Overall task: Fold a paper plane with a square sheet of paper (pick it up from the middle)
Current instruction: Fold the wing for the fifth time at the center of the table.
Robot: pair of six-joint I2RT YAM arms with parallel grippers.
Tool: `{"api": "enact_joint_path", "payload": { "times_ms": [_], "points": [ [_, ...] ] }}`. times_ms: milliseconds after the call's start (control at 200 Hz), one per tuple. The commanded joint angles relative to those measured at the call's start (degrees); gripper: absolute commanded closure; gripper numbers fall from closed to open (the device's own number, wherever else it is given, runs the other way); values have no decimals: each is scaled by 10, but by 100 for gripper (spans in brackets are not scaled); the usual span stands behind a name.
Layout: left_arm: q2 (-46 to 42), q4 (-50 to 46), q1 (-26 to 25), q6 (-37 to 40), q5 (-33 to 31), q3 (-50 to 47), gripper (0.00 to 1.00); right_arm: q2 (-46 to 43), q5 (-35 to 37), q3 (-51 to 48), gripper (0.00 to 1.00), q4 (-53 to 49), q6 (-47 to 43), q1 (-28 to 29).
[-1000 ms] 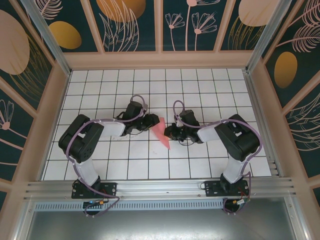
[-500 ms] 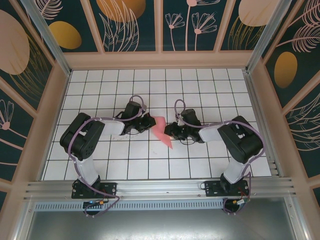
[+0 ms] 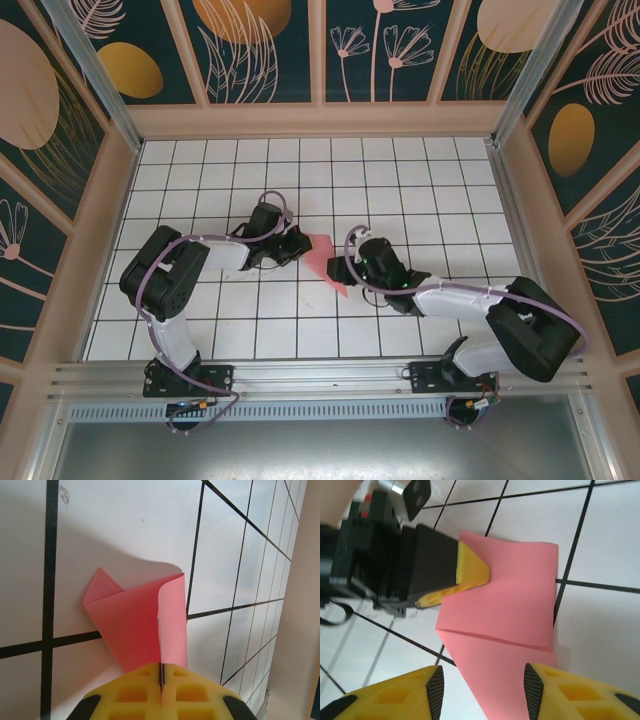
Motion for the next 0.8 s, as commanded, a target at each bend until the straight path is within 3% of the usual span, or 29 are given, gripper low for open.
{"api": "enact_joint_path", "payload": {
  "times_ms": [0, 245, 395, 796],
  "points": [
    [-22, -13, 2, -3, 4, 2, 100, -10, 122, -1, 49, 30, -99, 36],
    [-22, -24, 2, 4, 3, 11, 100, 10, 205, 9, 50, 47, -247, 113],
    [-21, -26, 2, 4, 2, 9, 100, 27, 174, 18, 53, 13, -272, 117],
    [-22, -33, 2, 7, 3, 9, 100, 16, 151, -18, 54, 34, -313, 120]
  ]
}}
